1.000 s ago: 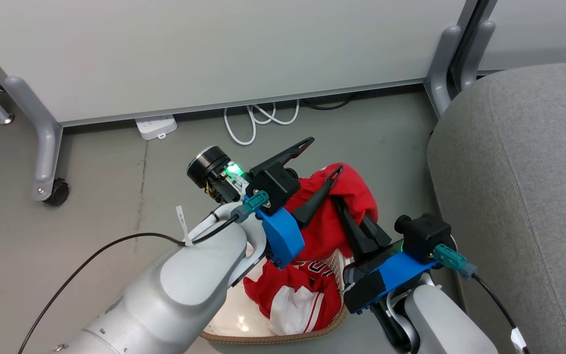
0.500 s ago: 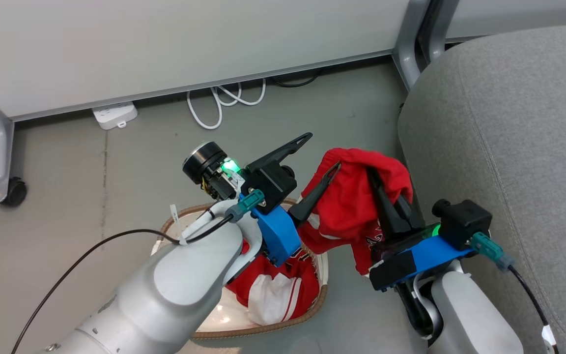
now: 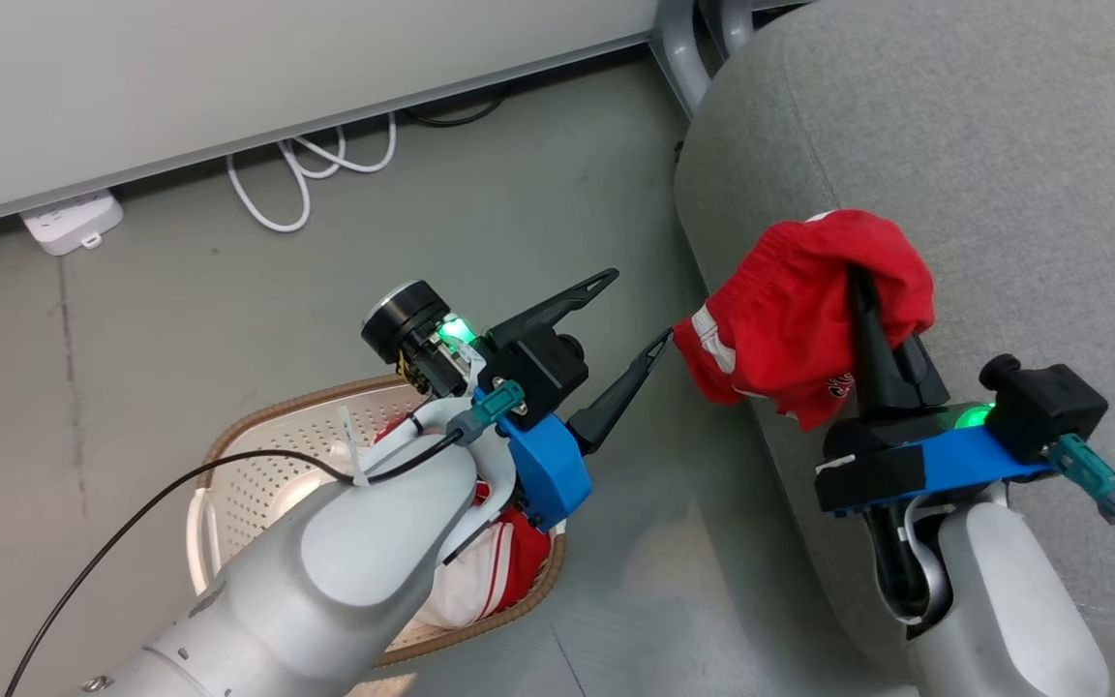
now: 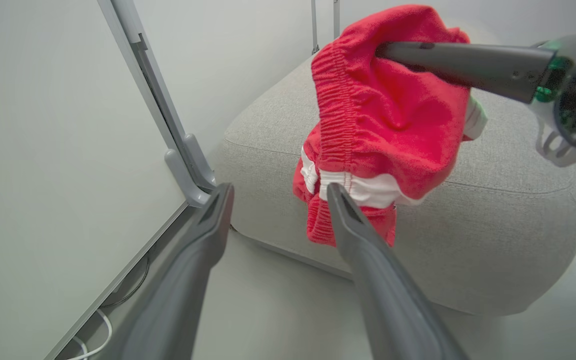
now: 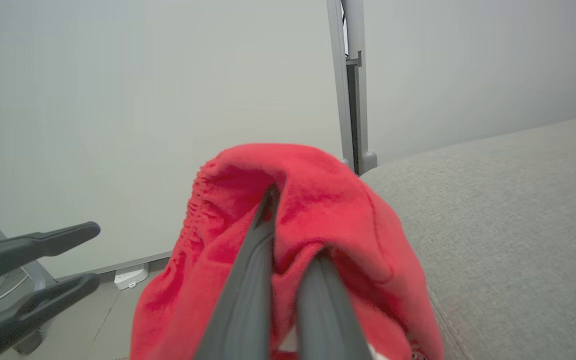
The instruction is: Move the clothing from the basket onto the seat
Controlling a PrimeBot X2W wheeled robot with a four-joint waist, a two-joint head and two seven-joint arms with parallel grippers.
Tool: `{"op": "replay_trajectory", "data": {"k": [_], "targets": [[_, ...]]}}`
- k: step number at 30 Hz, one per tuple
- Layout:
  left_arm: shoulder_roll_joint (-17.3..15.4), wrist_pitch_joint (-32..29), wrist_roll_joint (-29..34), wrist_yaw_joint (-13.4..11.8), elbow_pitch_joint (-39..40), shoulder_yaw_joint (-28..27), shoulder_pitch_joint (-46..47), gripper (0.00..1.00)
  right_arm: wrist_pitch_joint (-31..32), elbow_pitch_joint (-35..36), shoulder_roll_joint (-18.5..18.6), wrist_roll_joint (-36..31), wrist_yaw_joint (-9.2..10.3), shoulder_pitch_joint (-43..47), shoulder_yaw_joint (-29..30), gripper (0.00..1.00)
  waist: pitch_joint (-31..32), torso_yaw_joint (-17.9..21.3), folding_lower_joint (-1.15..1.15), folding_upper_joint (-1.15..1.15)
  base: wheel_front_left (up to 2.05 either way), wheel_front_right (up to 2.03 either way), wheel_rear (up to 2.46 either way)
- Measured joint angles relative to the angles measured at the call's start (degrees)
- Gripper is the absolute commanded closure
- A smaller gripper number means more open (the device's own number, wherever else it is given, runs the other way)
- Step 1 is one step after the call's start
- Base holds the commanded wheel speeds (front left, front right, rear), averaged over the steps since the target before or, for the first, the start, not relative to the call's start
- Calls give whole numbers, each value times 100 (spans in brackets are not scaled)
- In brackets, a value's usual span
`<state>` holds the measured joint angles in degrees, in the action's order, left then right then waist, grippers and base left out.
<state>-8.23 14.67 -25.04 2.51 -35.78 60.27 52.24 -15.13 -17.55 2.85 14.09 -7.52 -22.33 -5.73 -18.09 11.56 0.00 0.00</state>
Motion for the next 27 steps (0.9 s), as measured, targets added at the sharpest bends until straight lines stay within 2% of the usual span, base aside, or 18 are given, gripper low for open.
{"op": "replay_trajectory", "data": {"k": [15, 27], "targets": [[-41, -168, 89, 49, 203, 293, 38, 0, 0, 460, 2, 13, 0, 389, 1004, 100, -401, 737, 0, 0, 0, 0, 0], [-101, -247, 89, 47, 311, 379, 42, 0, 0, 524, 0, 138, 0, 537, 1063, 100, -572, 979, 0, 0, 0, 0, 0]]}}
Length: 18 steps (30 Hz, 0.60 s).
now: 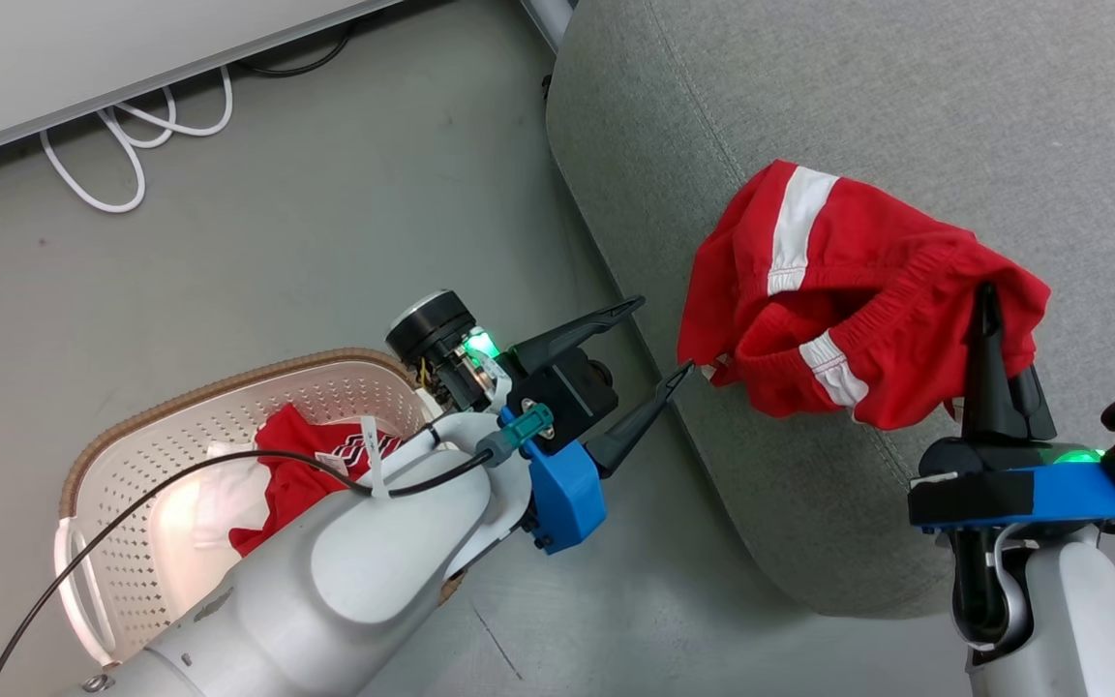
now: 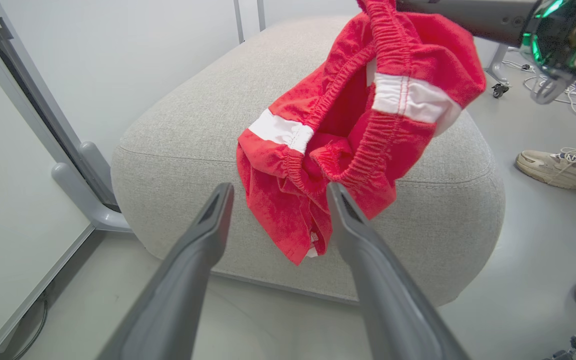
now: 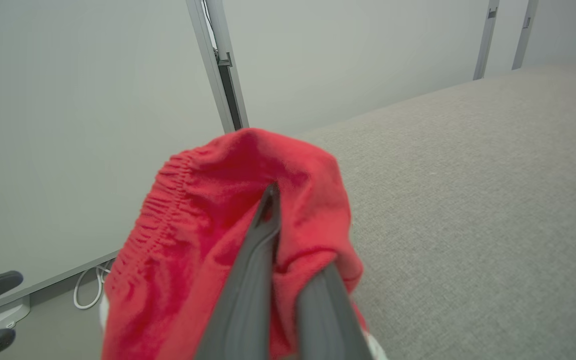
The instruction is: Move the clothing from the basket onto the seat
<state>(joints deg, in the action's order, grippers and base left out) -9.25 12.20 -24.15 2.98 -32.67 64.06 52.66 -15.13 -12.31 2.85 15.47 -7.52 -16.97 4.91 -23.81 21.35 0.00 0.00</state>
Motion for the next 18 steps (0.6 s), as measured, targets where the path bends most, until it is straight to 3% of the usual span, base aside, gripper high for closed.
{"op": "replay_trajectory", "data": {"k": [7, 14, 18], "targets": [[-67, -1, -13, -90, 165, -24, 62, 0, 0, 218, 0, -142, 0, -292, -19, 100, -79, -4, 0, 0, 0, 0, 0], [-299, -114, 11, -185, 449, -90, 302, 0, 1, 758, 21, -583, 0, -1295, 272, 100, -505, 4, 0, 0, 0, 0, 0], [-450, -209, 82, -210, 643, -105, 507, 0, 1, 1076, 337, -664, 0, -1946, 690, 100, -861, -16, 0, 0, 0, 0, 0]]}}
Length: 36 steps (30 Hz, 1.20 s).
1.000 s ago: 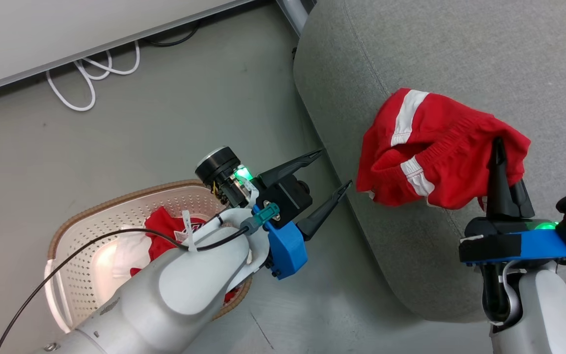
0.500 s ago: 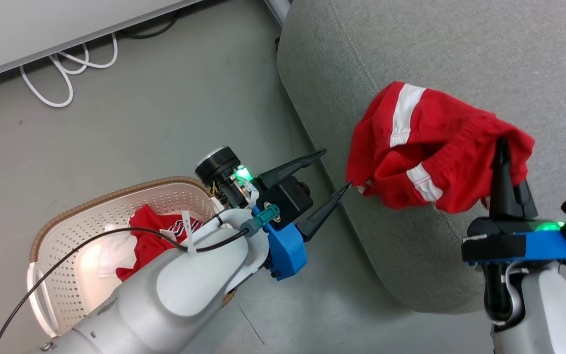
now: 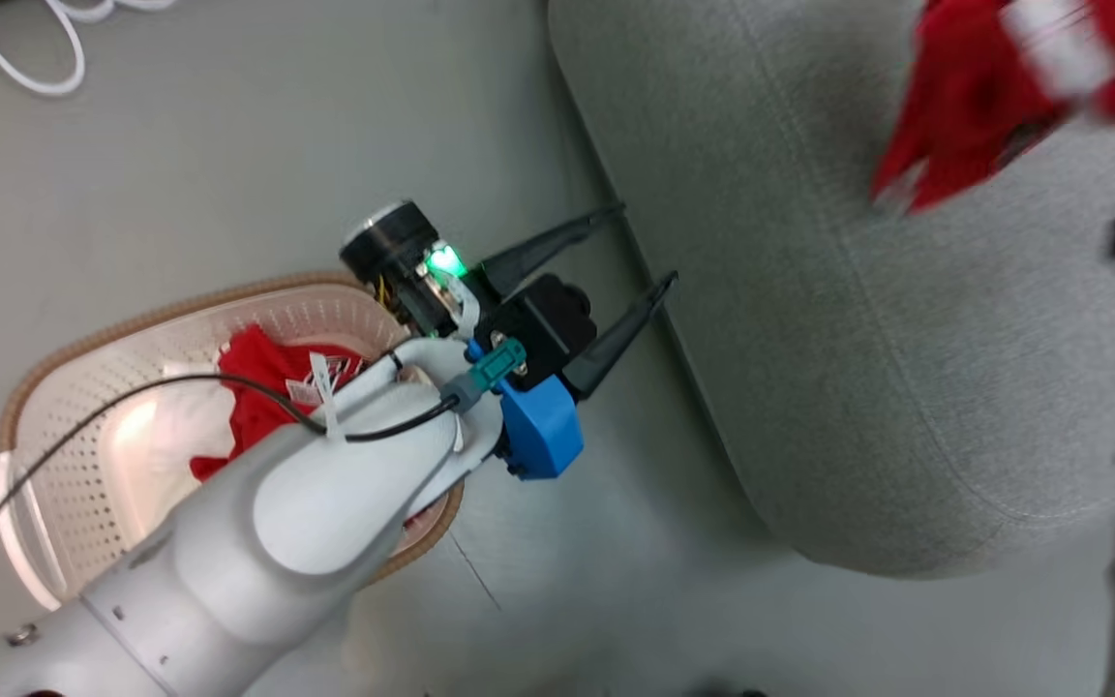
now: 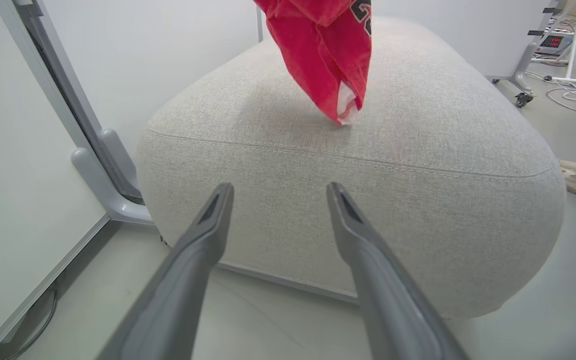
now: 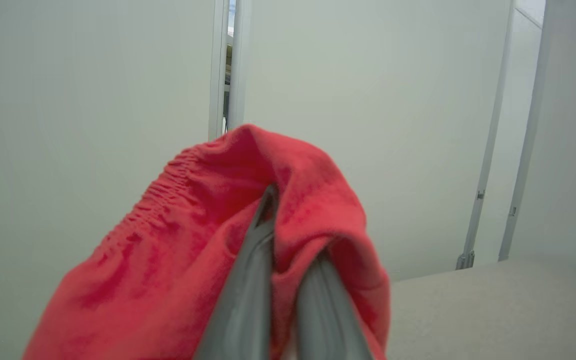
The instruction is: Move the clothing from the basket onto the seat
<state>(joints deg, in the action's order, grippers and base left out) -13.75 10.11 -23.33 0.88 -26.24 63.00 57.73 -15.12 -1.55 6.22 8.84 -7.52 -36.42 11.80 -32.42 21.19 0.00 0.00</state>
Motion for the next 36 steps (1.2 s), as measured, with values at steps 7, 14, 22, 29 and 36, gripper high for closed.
{"op": "replay_trajectory", "data": {"k": [7, 14, 22, 29, 36], "targets": [[-318, -224, 153, -44, 405, -44, 358, 0, 0, 312, 635, 67, 0, -973, 1058, 100, -723, -60, 0, 0, 0, 0, 0], [-638, -497, 308, -78, 872, -46, 653, 0, -1, -293, 1527, 276, 0, -1551, 1627, 100, -1416, -111, -1, 0, 0, 0, 0], [-779, -726, 397, -131, 1337, -69, 906, 0, 0, -1343, 1907, 278, 0, -1761, 1614, 100, -2014, -205, -1, 0, 0, 0, 0], [-843, -748, 415, -179, 1443, -55, 928, 0, 0, -2184, 1763, 180, 0, -1760, 1591, 100, -2215, -350, -1, 0, 0, 0, 0], [-879, -693, 374, -207, 1430, -46, 923, 0, 0, -2603, 1330, 69, 0, -1536, 1566, 100, -2193, -418, -1, 0, 0, 0, 0]]}}
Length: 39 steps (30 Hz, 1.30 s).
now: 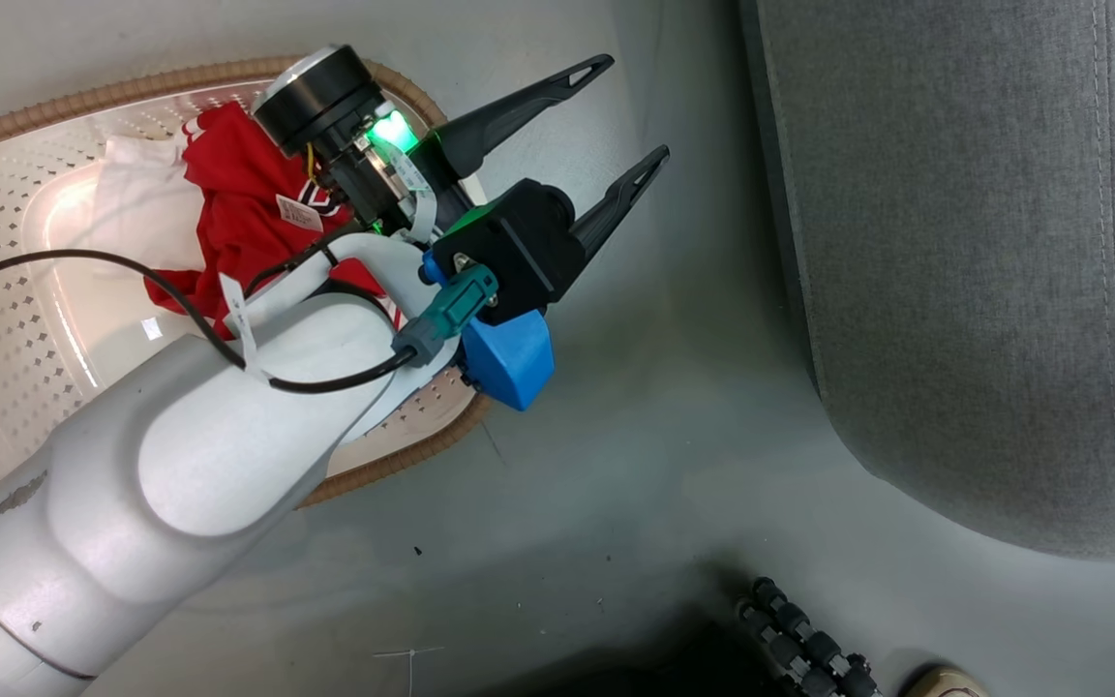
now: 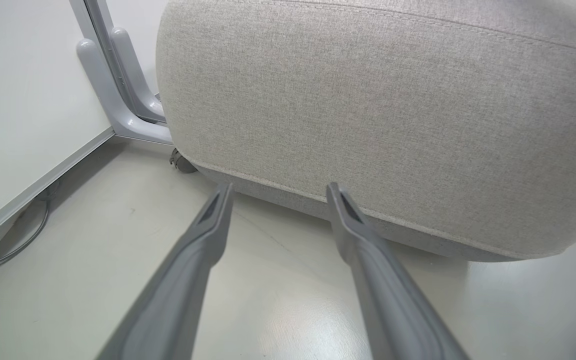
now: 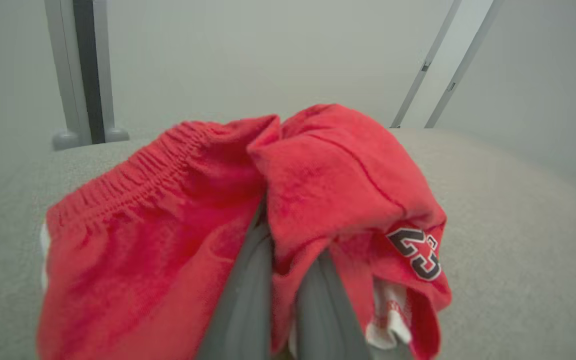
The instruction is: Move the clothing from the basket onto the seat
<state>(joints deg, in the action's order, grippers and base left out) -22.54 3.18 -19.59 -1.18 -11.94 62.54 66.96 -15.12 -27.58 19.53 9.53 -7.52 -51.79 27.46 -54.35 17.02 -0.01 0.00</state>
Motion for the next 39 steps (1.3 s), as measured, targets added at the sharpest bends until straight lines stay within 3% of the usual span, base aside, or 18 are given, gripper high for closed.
{"op": "replay_trajectory", "data": {"k": [4, 5, 6, 7, 16, 26, 34, 39], "targets": [[-5, 30, -26, -3, -31, 5, -2, 0, 0, -125, -132, -5, 0, 83, -10, 100, 51, -3, 0, 0, 0, 0, 0], [-7, 45, -45, -16, -48, 5, -3, 0, -1, -123, -156, -9, 0, 112, -5, 83, 69, -3, 0, 0, 0, 0, 0], [-4, 54, -45, -19, -57, 5, -3, 0, 0, -121, -183, -25, 0, 149, 1, 52, 90, -3, 0, 0, 0, 0, 0], [3, 74, -46, -23, -68, 7, -3, 0, 0, -115, -207, -44, 0, 188, 2, 0, 114, -4, 0, 0, 0, 0, 0], [204, 482, -197, -112, -345, 14, -205, 0, 0, 272, -326, -97, 0, 961, 59, 0, 618, -16, 1, 0, 0, 0, 0], [433, 1015, -648, -326, -894, -298, -737, 0, -1, 1336, -589, -145, 0, 2013, -116, 0, 1585, -152, 1, 0, 0, 0, 0], [522, 1163, -1013, -557, -1156, -889, -1293, 0, 0, 1870, -699, -247, 0, 2412, -839, 0, 2392, -455, 2, 0, 0, 0, 0], [538, 1181, -973, -706, -899, -1593, -1789, 0, -1, 2004, -769, -298, 0, 2569, -1474, 0, 2824, -743, 3, 0, 0, 0, 0]]}}
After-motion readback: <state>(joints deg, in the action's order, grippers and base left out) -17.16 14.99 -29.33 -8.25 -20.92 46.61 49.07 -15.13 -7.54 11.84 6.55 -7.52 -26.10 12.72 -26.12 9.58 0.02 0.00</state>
